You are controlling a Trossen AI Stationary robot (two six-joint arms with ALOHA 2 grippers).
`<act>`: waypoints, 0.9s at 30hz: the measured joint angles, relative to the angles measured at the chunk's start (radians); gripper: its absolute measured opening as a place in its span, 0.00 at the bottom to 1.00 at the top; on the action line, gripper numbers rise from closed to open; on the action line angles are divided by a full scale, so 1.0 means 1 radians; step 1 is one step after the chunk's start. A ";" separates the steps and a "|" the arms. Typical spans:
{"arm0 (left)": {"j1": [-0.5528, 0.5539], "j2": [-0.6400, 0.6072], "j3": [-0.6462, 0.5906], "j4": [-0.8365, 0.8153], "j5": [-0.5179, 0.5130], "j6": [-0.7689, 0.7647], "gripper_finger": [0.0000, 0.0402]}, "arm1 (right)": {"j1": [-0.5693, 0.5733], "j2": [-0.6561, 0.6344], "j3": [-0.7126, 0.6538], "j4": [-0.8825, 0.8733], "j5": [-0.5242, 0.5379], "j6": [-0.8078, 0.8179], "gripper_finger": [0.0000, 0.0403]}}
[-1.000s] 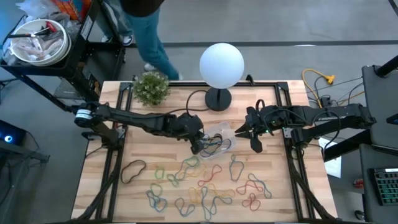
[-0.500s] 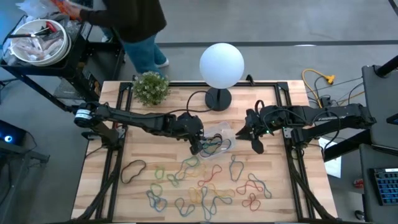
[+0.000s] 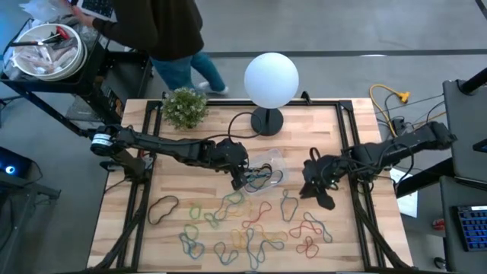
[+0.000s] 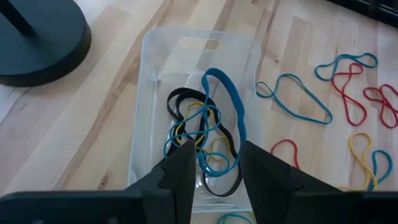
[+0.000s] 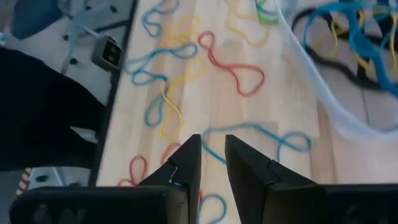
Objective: Pick and place rubber bands into bin
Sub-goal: Put the blue rubber band into the transparent bin
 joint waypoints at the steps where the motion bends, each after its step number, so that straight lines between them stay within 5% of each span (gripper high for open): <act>1: 0.000 0.000 0.000 0.000 0.000 0.000 0.27 | 0.014 0.000 -0.013 0.000 0.019 0.013 0.17; 12: 0.000 -0.001 -0.021 0.000 -0.001 0.001 0.27 | 0.166 0.000 -0.137 0.003 0.057 0.182 0.17; 19: 0.000 0.000 -0.022 0.000 -0.001 0.001 0.27 | 0.227 0.004 -0.188 0.016 0.180 0.257 0.17; 27: 0.000 0.001 -0.022 0.000 -0.004 0.001 0.27 | 0.310 0.132 -0.190 0.077 0.260 0.232 0.17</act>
